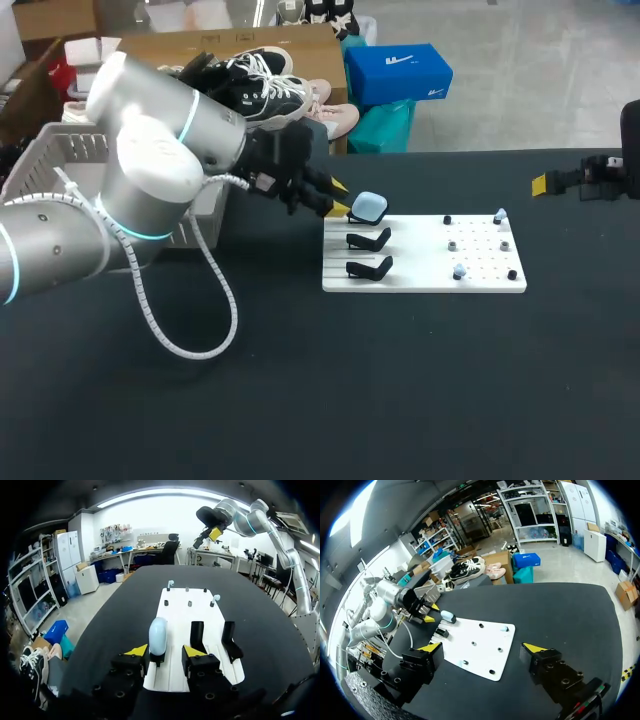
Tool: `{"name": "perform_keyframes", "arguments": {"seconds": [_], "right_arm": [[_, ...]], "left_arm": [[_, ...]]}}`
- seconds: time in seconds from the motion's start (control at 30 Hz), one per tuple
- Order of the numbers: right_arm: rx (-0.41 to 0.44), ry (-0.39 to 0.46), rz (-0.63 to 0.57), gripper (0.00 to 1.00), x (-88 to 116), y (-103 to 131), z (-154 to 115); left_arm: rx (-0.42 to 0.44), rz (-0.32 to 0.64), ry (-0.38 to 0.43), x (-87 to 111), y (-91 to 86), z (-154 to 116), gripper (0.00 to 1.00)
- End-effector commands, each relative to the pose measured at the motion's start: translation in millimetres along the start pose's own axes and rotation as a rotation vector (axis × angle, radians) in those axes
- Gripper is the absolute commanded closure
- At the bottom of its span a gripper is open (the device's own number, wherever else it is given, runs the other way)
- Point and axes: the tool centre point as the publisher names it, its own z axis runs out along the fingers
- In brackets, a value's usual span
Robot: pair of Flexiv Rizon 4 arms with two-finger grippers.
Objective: Pick up each earbud case from the left stands, insert the matching earbuds, close the lid, and place the case in the box.
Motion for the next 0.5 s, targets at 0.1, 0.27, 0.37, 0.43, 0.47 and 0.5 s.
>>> {"name": "perform_keyframes", "arguments": {"seconds": [0.1, 0.27, 0.37, 0.43, 0.47, 0.5], "right_arm": [[-0.005, 0.001, -0.001, 0.00, -0.3, -1.2, 0.2], [-0.005, 0.001, -0.001, 0.00, -0.3, -1.2, 0.2], [-0.005, 0.001, -0.001, 0.00, -0.3, -1.2, 0.2], [-0.005, 0.001, -0.001, 0.00, -0.3, -1.2, 0.2], [-0.005, 0.001, -0.001, 0.00, -0.3, -1.2, 0.2], [-0.005, 0.001, -0.001, 0.00, -0.3, -1.2, 0.2]], "left_arm": [[0.007, 0.007, -0.002, -0.7, 8.0, 8.8, 0.55], [0.005, 0.008, 0.001, 1.3, 10.9, 12.5, 0.53], [0.007, 0.007, 0.005, 2.5, 11.9, 13.8, 0.51], [0.009, 0.004, 0.004, 3.0, 12.6, 14.7, 0.51], [0.010, 0.002, 0.004, 3.1, 12.8, 15.1, 0.51], [0.011, 0.001, 0.003, 3.2, 12.9, 15.4, 0.51]]}}
